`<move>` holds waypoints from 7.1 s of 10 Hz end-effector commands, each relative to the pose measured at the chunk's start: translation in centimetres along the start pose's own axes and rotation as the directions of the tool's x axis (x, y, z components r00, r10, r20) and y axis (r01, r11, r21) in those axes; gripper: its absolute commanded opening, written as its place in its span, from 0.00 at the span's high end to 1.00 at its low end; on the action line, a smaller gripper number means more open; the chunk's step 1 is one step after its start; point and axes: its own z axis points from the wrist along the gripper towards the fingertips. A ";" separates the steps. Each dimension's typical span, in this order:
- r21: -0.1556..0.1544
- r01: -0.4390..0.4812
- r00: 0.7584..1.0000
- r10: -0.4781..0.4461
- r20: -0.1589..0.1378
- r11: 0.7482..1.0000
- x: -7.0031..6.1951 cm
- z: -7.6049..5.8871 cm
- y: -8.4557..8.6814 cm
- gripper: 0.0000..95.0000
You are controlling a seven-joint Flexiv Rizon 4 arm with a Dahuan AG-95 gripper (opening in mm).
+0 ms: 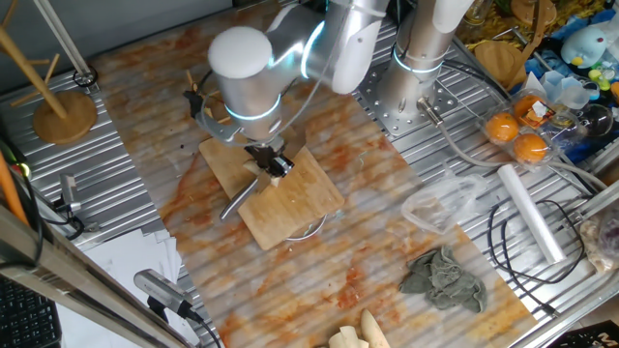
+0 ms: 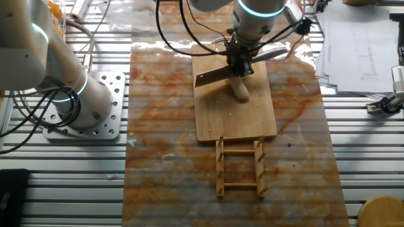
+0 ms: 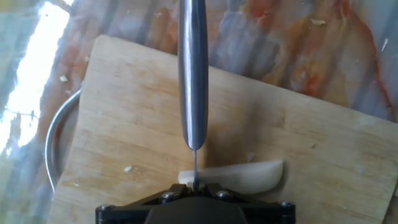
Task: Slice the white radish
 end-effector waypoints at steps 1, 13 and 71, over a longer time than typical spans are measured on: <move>0.007 0.030 0.999 -0.030 -0.015 1.000 0.5 -1.0 0.0 1.00; -0.099 -0.013 1.000 0.012 -0.014 0.995 0.5 -1.1 0.1 1.00; -0.159 -0.125 0.992 0.128 0.010 0.979 1.5 -2.1 -0.5 1.00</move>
